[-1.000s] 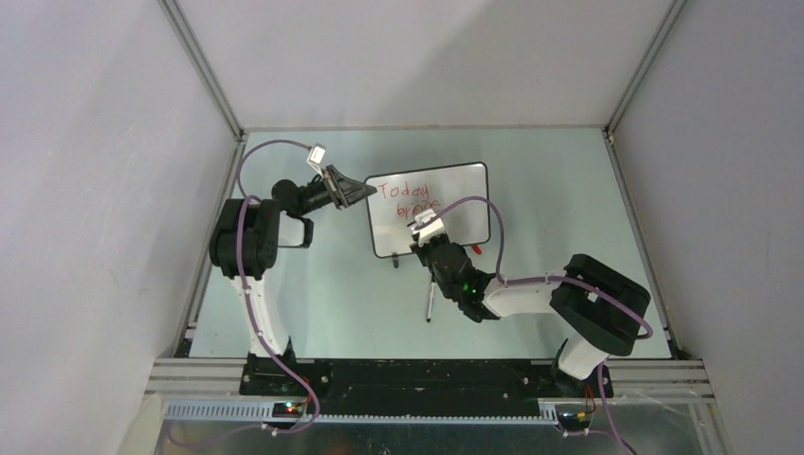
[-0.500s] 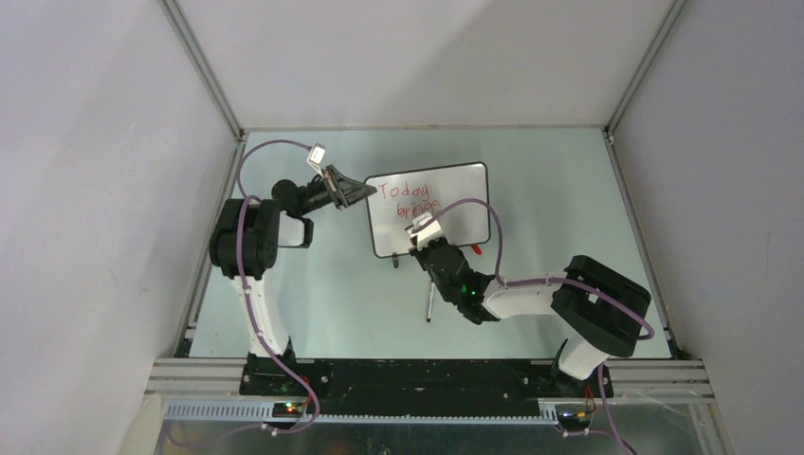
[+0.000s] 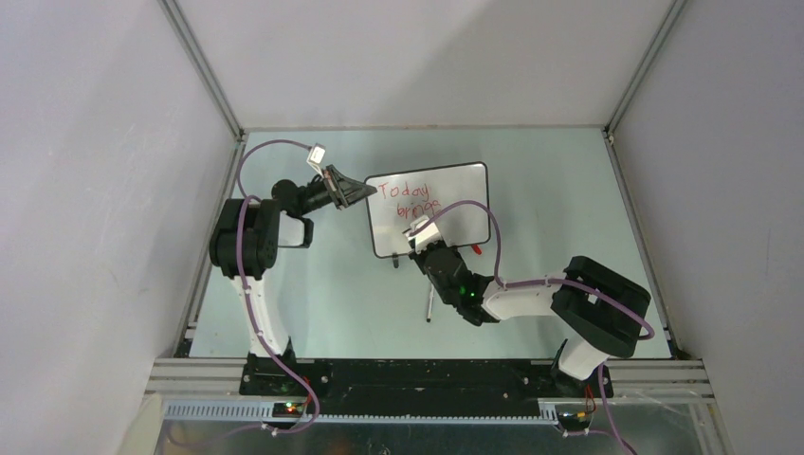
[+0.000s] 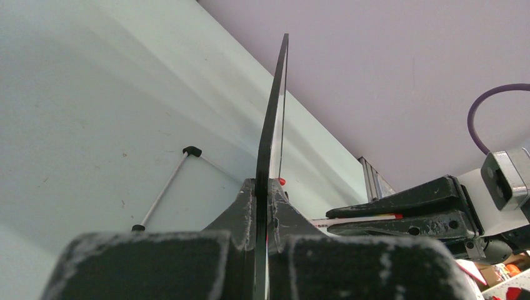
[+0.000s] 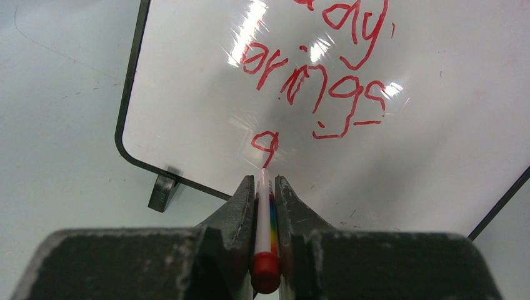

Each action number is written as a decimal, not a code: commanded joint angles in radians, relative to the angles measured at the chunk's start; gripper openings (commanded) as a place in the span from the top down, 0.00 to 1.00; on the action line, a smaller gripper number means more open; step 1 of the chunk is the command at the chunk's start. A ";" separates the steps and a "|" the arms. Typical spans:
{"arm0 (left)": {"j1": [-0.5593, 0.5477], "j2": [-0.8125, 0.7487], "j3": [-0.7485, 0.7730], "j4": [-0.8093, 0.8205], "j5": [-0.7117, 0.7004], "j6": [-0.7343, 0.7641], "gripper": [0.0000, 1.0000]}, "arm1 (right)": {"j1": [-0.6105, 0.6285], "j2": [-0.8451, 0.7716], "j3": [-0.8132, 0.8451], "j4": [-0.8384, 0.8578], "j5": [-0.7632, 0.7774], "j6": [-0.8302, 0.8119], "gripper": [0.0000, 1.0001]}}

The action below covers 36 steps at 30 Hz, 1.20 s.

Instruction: Write a sentence on the whiteboard

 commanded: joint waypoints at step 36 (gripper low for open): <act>0.009 -0.012 0.005 0.047 -0.005 0.027 1.00 | 0.005 -0.034 0.032 0.045 -0.069 0.015 1.00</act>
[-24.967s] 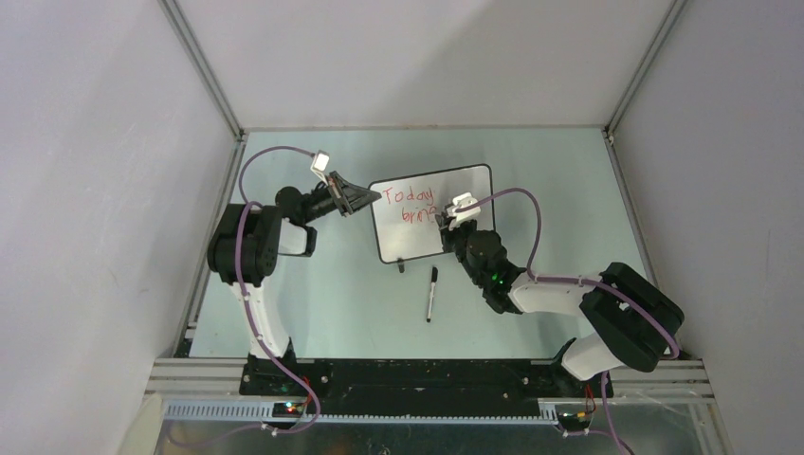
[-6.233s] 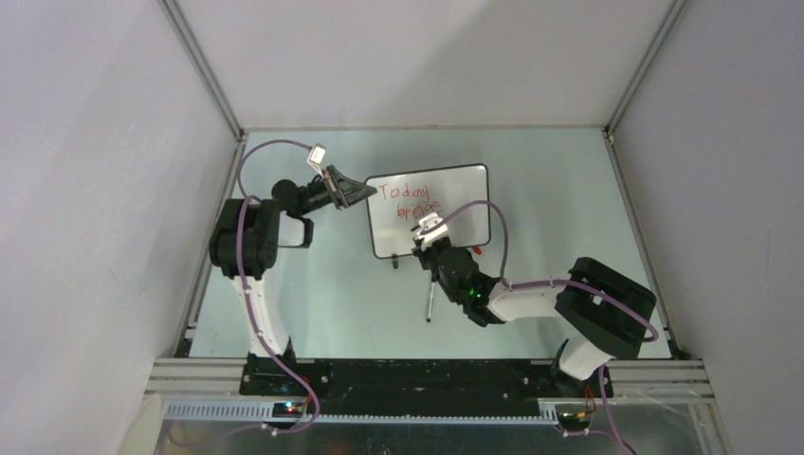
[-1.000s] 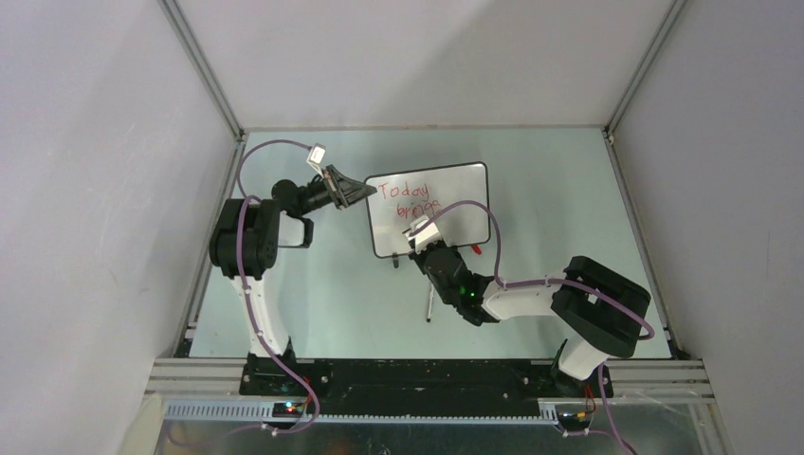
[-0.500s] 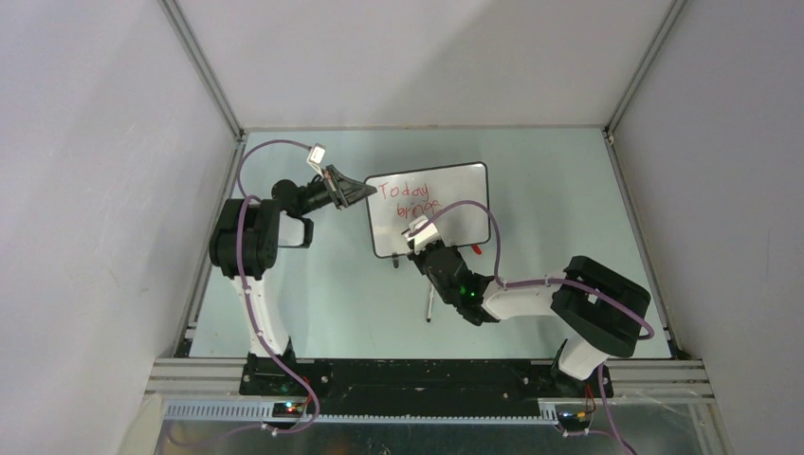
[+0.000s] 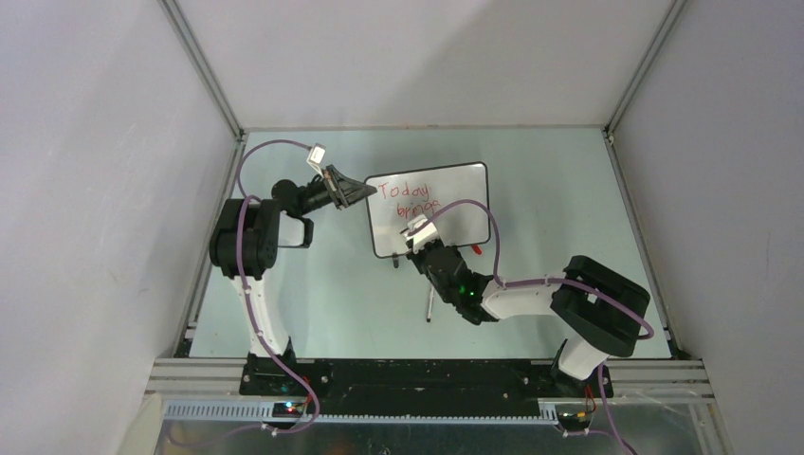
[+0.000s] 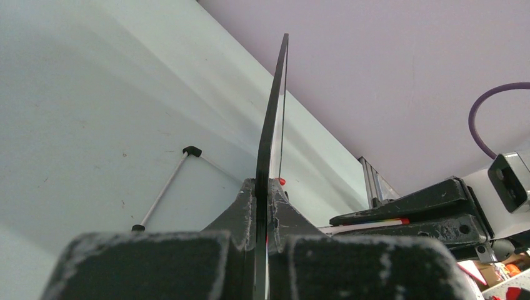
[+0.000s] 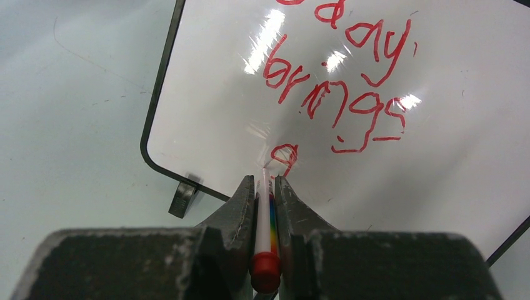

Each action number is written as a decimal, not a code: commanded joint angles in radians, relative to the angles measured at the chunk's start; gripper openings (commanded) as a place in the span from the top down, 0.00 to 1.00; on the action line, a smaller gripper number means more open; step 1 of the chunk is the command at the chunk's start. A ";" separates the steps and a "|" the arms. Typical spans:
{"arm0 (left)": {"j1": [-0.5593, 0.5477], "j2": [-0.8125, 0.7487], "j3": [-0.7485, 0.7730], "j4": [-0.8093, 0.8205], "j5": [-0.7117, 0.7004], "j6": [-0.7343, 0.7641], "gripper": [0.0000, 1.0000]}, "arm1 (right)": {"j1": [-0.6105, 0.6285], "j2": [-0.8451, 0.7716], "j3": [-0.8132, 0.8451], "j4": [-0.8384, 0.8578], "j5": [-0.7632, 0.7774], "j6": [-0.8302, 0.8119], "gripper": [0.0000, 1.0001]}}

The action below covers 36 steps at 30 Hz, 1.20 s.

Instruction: Write a sentence on the whiteboard

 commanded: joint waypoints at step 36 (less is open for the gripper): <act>0.009 -0.011 0.008 0.047 -0.002 0.024 1.00 | -0.113 -0.138 -0.086 0.067 -0.061 0.081 1.00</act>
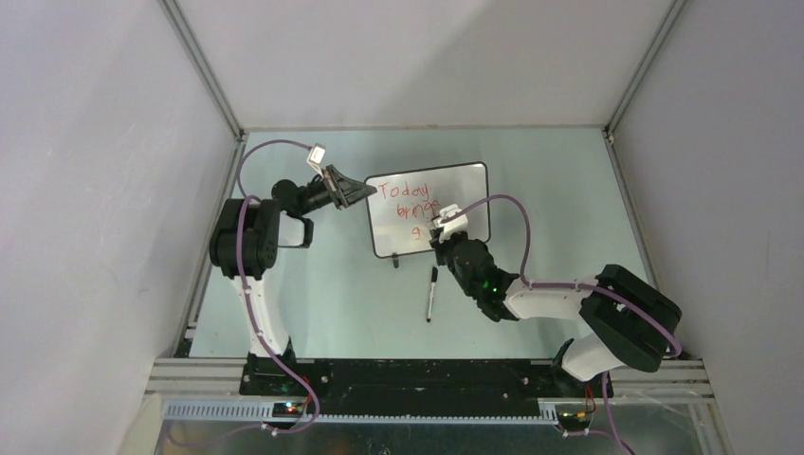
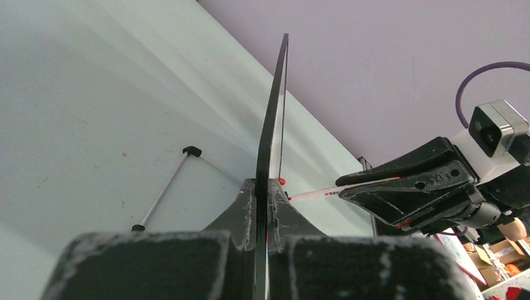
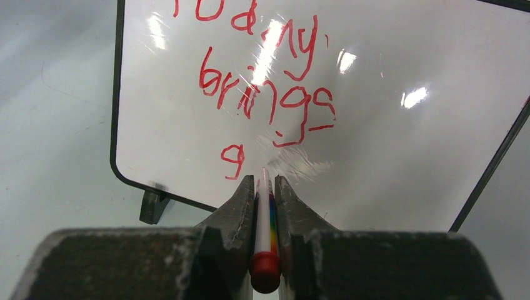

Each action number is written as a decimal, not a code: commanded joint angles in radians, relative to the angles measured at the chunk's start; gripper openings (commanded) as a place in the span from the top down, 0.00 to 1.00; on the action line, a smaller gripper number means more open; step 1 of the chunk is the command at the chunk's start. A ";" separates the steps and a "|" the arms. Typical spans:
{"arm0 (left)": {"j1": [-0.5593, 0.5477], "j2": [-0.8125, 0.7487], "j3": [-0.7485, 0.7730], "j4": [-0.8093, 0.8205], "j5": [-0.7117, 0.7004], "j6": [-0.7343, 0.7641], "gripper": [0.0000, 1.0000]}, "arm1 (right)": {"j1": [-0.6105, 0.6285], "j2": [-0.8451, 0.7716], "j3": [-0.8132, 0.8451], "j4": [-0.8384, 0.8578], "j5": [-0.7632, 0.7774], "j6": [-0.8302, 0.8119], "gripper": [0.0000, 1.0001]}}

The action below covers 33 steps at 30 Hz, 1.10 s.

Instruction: Write a sentence on the whiteboard

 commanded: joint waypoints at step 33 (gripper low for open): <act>0.009 -0.011 0.007 0.047 -0.003 0.024 1.00 | 0.013 0.061 0.074 0.080 0.043 -0.068 1.00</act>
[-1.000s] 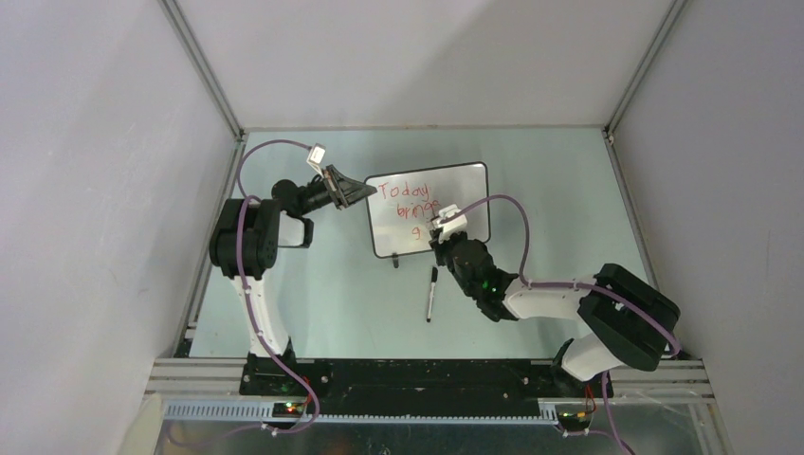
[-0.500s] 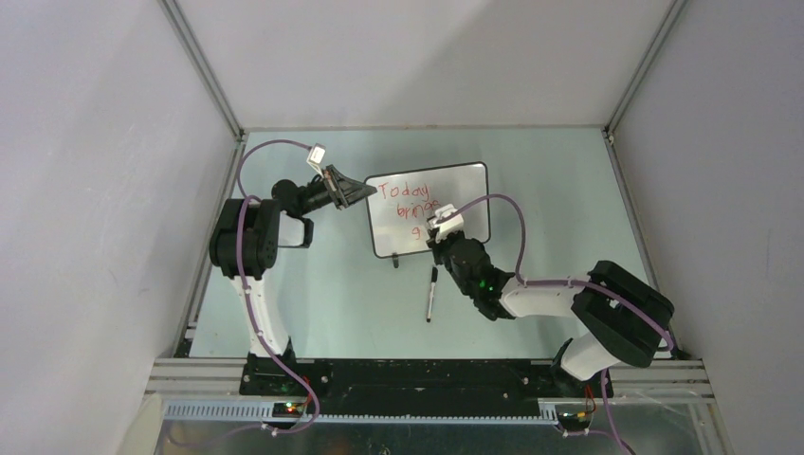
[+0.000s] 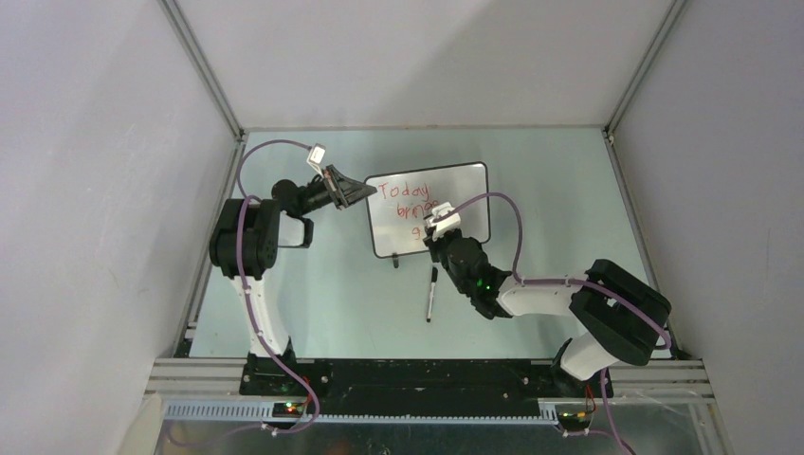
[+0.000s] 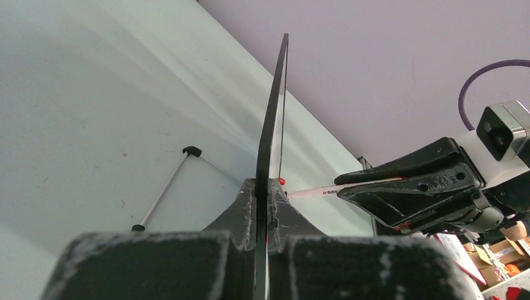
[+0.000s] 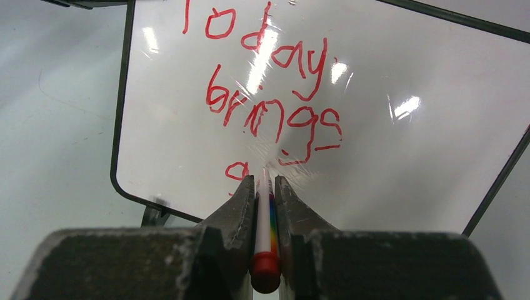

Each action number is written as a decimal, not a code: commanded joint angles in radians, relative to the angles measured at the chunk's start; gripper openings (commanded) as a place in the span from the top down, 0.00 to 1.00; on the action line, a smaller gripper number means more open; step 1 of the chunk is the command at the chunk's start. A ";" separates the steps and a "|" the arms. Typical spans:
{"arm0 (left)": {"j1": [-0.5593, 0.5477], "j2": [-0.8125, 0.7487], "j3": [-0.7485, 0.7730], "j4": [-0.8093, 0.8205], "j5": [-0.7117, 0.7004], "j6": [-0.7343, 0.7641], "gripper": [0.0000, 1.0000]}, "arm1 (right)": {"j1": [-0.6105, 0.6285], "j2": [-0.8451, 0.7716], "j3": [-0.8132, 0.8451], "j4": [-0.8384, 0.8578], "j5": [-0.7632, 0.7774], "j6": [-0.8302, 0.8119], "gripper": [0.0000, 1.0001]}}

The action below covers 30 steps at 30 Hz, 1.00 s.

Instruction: Write a sentence on the whiteboard

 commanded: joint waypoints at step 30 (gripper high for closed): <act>0.009 -0.011 0.006 0.047 -0.002 0.026 1.00 | 0.007 0.047 0.055 0.042 0.032 -0.037 1.00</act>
